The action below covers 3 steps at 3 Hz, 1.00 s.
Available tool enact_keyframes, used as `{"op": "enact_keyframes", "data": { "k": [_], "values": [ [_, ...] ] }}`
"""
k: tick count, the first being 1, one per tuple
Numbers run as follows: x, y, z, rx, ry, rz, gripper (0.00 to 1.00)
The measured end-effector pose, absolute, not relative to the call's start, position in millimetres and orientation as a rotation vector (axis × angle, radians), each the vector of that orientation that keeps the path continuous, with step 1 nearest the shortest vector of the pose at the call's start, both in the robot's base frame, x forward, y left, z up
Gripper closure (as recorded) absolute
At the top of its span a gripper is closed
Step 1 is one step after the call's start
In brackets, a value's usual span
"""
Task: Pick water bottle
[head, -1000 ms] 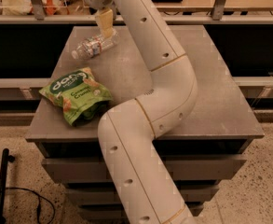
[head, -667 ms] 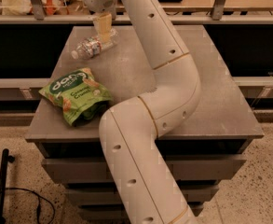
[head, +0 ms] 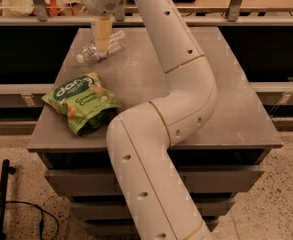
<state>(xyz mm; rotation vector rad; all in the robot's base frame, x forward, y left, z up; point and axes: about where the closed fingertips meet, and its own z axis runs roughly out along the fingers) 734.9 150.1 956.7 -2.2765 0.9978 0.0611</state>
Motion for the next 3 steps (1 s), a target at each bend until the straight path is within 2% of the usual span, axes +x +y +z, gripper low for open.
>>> {"op": "enact_keyframes", "data": {
  "k": [1,2,3],
  "values": [
    [719,165,961,-2.238,1.022,0.160,0.00],
    [704,175,978,-2.219,1.061,0.163,0.00],
    [696,188,981,-2.224,1.146,0.038,0.00]
  ]
}}
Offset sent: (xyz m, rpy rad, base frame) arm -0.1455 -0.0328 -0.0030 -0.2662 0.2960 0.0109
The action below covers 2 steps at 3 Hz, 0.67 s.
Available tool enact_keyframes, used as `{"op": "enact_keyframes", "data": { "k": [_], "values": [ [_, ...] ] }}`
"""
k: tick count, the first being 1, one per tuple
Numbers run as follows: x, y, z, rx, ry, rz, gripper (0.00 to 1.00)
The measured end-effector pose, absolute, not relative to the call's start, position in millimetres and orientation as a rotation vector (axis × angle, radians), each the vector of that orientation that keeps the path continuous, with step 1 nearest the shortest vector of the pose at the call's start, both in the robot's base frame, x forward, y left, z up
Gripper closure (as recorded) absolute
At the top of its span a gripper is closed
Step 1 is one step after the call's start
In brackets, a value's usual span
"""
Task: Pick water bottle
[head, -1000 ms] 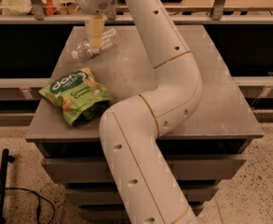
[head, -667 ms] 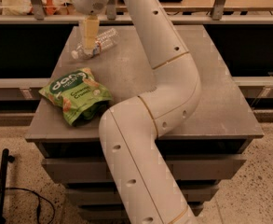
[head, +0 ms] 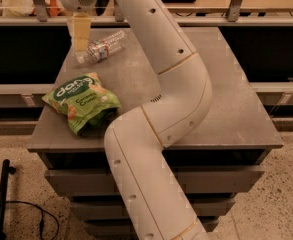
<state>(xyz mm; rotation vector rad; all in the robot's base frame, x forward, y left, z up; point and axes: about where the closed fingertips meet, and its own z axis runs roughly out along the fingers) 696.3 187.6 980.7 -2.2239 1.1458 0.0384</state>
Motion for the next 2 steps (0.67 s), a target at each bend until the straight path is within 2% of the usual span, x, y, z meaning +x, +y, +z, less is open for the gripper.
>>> {"op": "enact_keyframes", "data": {
  "k": [1,2],
  "values": [
    [675,197,992,-2.226,1.172,-0.087,0.00],
    [679,208,996,-2.198,1.154,-0.110,0.00]
  ]
}}
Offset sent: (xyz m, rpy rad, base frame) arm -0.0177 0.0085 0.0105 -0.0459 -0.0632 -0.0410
